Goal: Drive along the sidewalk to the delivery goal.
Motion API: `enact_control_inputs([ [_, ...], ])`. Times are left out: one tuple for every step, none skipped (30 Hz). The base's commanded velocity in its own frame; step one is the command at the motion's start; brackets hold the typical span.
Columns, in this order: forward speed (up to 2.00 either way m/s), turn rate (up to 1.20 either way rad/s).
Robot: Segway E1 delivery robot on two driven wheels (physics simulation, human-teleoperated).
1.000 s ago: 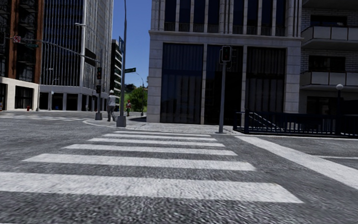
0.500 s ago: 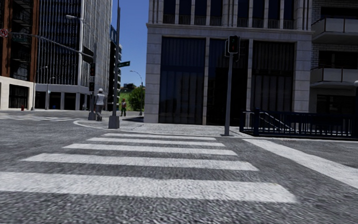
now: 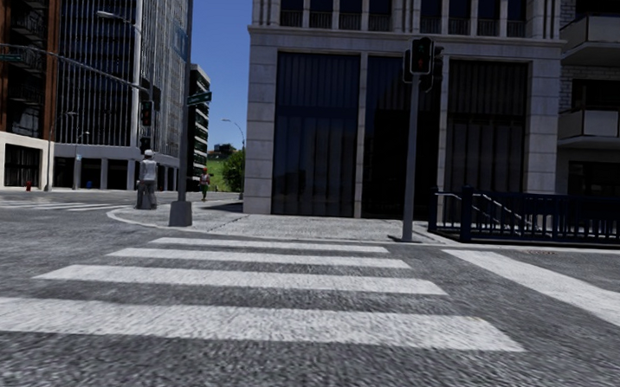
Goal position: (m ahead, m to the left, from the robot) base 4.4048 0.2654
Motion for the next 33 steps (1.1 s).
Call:
enact_control_inputs([
  [2.0, 0.0],
  [2.0, 0.0],
  [2.0, 0.0],
  [2.0, 0.0],
  [2.0, 0.0],
  [2.0, 0.0],
  [2.0, 0.0],
  [2.0, 0.0],
  [2.0, 0.0],
  [2.0, 0.0],
  [2.0, 0.0],
  [2.0, 0.0],
  [2.0, 0.0],
  [2.0, 0.0],
  [2.0, 0.0],
  [2.0, 0.0],
  [2.0, 0.0],
  [2.0, 0.0],
  [2.0, 0.0],
  [2.0, 0.0],
  [2.0, 0.0],
  [2.0, 0.0],
  [2.0, 0.0],
  [2.0, 0.0],
  [2.0, 0.0],
  [2.0, 0.0],
  [2.0, 0.0],
  [2.0, 0.0],
  [2.0, 0.0],
  [2.0, 0.0],
  [2.0, 0.0],
  [2.0, 0.0],
  [2.0, 0.0],
])
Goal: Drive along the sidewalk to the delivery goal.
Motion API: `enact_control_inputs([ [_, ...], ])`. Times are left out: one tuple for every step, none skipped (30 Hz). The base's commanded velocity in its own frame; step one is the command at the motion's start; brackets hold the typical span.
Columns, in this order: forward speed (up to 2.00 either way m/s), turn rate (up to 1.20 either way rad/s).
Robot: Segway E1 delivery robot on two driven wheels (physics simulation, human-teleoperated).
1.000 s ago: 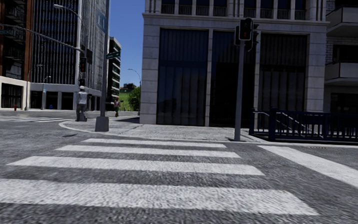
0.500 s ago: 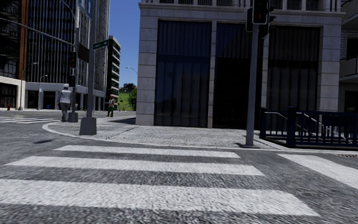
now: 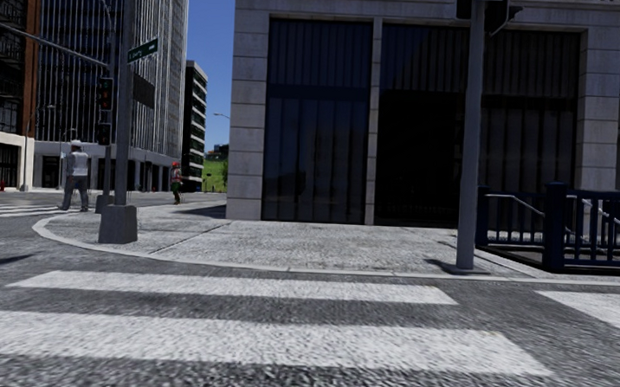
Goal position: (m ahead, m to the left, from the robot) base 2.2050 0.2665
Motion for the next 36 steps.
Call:
enact_control_inputs([
  [2.0, 0.02],
  [2.0, 0.5],
  [2.0, 0.5],
  [2.0, 0.72],
  [2.0, 0.82],
  [2.0, 0.79],
  [2.0, 0.03],
  [2.0, 0.0],
  [2.0, 0.0],
  [2.0, 0.0],
  [2.0, 0.0],
  [2.0, 0.0],
  [2.0, 0.0],
  [2.0, 0.0],
  [2.0, 0.0],
  [2.0, 0.0],
  [2.0, 0.0],
  [2.0, 0.0],
  [2.0, 0.0],
  [2.0, 0.0],
  [2.0, 0.0],
  [2.0, 0.0],
  [2.0, 0.0],
  [2.0, 0.0],
  [2.0, 0.0],
  [2.0, 0.0],
  [2.0, 0.0],
  [2.0, 0.0],
  [2.0, 0.0],
  [2.0, 0.0],
  [2.0, 0.0],
  [2.0, 0.0],
  [1.99, 0.0],
  [1.94, 0.0],
  [1.91, 0.0],
  [1.86, 0.0],
])
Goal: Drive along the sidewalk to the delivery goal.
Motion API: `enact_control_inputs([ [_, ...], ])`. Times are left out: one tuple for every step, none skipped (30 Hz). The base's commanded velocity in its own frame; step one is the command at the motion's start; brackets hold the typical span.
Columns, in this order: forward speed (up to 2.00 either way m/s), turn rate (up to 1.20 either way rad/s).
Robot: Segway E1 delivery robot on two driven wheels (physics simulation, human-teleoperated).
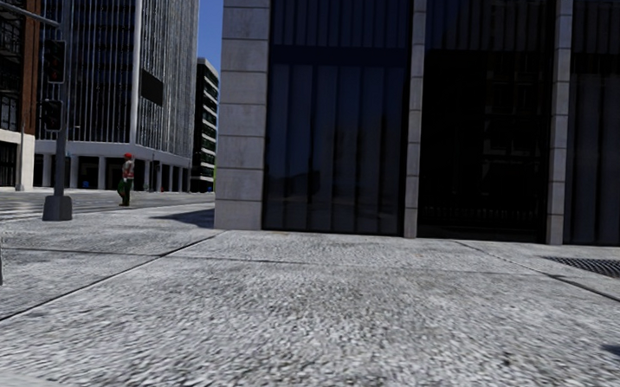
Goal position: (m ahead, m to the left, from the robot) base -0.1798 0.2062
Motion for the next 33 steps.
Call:
enact_control_inputs([
  [1.79, 0.0],
  [1.71, 0.0],
  [1.63, 0.0],
  [1.58, 0.0],
  [1.57, 0.0],
  [1.57, 0.0],
  [1.57, 0.0],
  [1.56, 0.0],
  [1.55, 0.0],
  [1.54, 0.0],
  [1.51, 0.0],
  [1.46, 0.0],
  [1.46, 0.0],
  [1.37, 0.0],
  [1.32, 0.0],
  [1.29, 0.0],
  [1.28, 0.0],
  [1.27, 0.0],
  [1.26, 0.0],
  [1.26, 0.0],
  [1.24, 0.0],
  [1.24, 0.0],
  [1.22, 0.0],
  [1.2, 0.0],
  [1.18, 0.0],
  [1.14, 0.0],
  [1.1, 0.0],
  [1.04, 0.0],
  [1.04, 0.0],
  [1.01, 0.0],
  [1.0, 0.0],
  [0.99, 0.0],
  [0.99, 0.0],
])
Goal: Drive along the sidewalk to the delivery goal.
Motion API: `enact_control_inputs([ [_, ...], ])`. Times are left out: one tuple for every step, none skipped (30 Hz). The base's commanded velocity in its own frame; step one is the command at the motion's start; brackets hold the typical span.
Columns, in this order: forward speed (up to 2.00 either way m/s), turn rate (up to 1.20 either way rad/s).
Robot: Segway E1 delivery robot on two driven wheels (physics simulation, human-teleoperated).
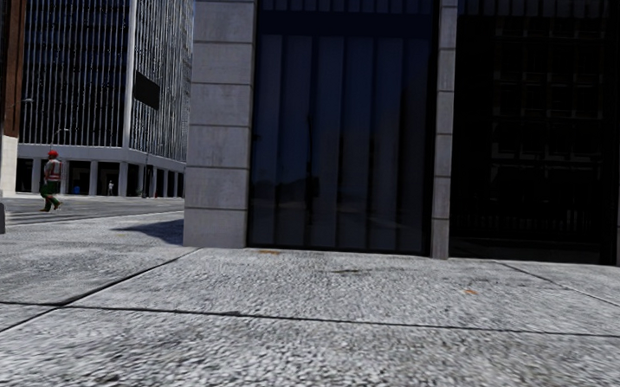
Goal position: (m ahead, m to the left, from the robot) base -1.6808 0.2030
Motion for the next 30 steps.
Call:
enact_control_inputs([
  [0.99, 0.0],
  [0.99, 0.0],
  [0.98, 0.0],
  [0.98, 0.0],
  [0.98, 0.0],
  [0.98, 0.0],
  [0.98, 0.0],
  [0.91, 0.0],
  [0.84, 0.0],
  [0.84, 0.0],
  [0.75, 0.0],
  [0.59, 0.0],
  [0.44, 0.0],
  [0.26, 0.0],
  [0.12, 0.0],
  [0.0, 0.0],
  [0.0, 0.0],
  [0.0, 0.0],
  [0.0, 0.0],
  [0.0, 0.0],
  [0.0, 0.0],
  [0.0, 0.0],
  [0.0, 0.0],
  [0.0, 0.0],
  [0.0, 0.0],
  [0.0, 0.0],
  [0.0, 0.0],
  [0.0, 0.0],
  [0.0, 0.0],
  [0.0, 0.0],
])
